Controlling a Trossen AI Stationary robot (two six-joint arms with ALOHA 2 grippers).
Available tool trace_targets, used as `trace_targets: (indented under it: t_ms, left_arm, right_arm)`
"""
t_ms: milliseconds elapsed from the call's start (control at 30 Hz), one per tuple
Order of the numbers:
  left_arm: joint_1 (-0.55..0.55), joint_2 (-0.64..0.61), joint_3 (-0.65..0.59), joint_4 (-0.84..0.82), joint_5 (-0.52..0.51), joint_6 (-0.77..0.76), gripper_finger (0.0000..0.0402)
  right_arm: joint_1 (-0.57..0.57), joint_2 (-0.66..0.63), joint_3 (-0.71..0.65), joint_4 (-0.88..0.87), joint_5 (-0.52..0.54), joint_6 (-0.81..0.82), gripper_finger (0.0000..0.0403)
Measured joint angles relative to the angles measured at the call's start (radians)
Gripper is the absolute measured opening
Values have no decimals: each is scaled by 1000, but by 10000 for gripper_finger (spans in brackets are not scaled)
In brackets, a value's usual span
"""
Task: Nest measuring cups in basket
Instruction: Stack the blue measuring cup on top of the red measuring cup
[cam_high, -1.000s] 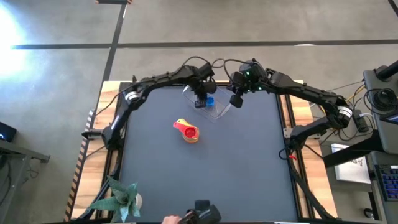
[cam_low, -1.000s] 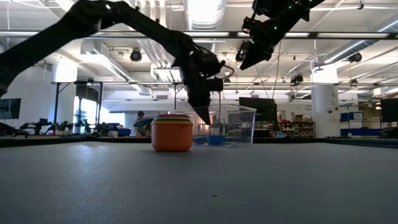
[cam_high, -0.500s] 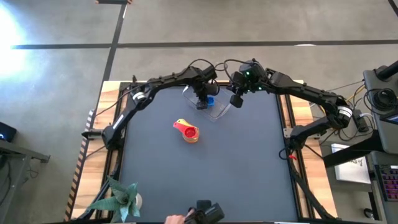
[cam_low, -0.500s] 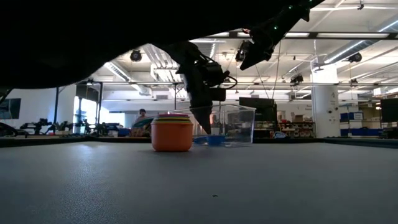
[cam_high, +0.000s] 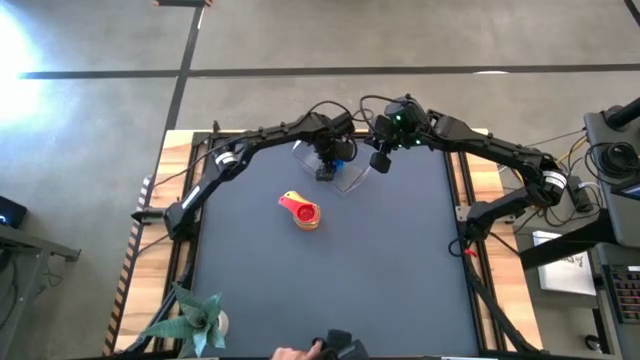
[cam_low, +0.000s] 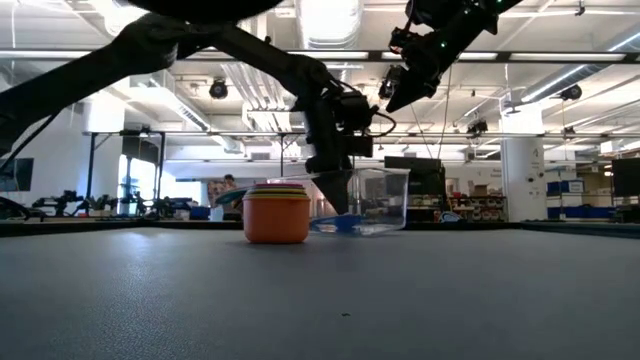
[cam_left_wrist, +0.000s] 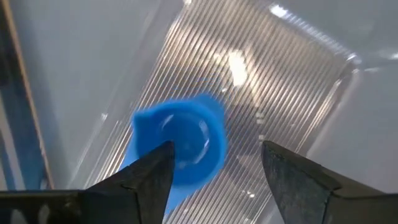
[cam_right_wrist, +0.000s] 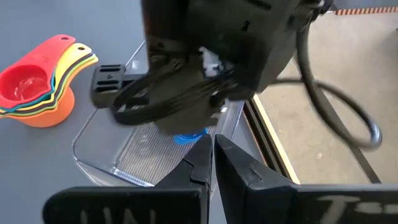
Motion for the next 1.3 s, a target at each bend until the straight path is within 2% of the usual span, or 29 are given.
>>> trace_targets:
  t_ms: [267, 500, 733, 833, 1000, 1167, 1300]
  left_arm:
    - [-8, 13, 3, 7, -16, 0, 196]
    - [-3, 54, 4, -10, 3, -20, 158]
    - [12, 56, 28, -9, -5, -89, 73]
    - [23, 59, 32, 6, 43, -134, 59]
    - [22, 62, 90, -55, 17, -132, 9]
    - [22, 62, 193, -152, 10, -133, 1]
    - [11, 21, 164, -177, 2, -138, 0]
  right_arm:
    - [0, 0, 0, 0, 0, -6, 9]
    - [0, 0, 0, 0, 0, -6, 9]
    - [0, 0, 0, 0, 0, -6, 9]
    - [0, 0, 0, 0, 0, -6, 9]
    - [0, 0, 0, 0, 0, 4, 9]
    - [0, 0, 0, -7, 0, 5, 9]
    - [0, 0, 0, -7, 0, 3, 9]
